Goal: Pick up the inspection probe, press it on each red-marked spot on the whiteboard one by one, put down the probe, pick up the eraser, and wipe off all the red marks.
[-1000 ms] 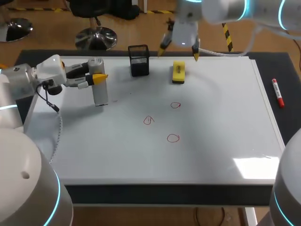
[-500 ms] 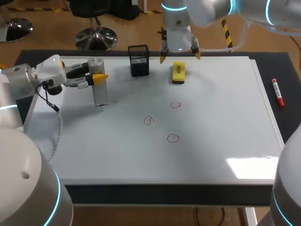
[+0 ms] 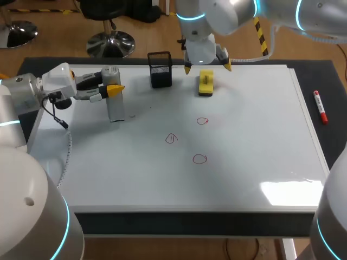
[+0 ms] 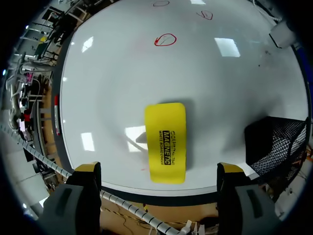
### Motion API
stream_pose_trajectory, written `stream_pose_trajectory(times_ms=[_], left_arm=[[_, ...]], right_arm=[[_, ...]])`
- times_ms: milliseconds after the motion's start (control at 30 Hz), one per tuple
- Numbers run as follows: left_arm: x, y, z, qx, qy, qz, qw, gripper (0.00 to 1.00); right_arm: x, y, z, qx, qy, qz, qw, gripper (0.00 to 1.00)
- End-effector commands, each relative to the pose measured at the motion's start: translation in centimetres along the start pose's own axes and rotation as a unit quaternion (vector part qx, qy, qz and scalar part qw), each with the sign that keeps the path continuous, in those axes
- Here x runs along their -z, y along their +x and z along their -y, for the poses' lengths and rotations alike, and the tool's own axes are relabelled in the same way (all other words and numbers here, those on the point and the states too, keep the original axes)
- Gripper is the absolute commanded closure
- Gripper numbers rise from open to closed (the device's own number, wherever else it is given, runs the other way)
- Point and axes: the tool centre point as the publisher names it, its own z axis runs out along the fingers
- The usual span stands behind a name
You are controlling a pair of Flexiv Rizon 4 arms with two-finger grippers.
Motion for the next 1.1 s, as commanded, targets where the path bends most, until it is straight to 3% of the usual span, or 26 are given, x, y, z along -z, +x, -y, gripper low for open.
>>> stream_pose_trajectory(times_ms=[33,667,1100], left_arm=[[0.0,0.0,0.0,-0.001,0.001,0.001,1.000,1.00],[0.0,0.0,0.0,-0.001,0.001,0.001,1.000,1.00],[0.0,0.0,0.0,-0.001,0.001,0.001,1.000,1.00]], right_arm=[[0.0,0.2,-0.3,-0.010,0.013,0.018,1.000,0.00],[-0.8,0.1,-0.8,-0.022,0.004,0.077,0.997,0.00],[-1.4,-0.7,-1.2,-0.005,-0.002,0.090,0.996,0.00]])
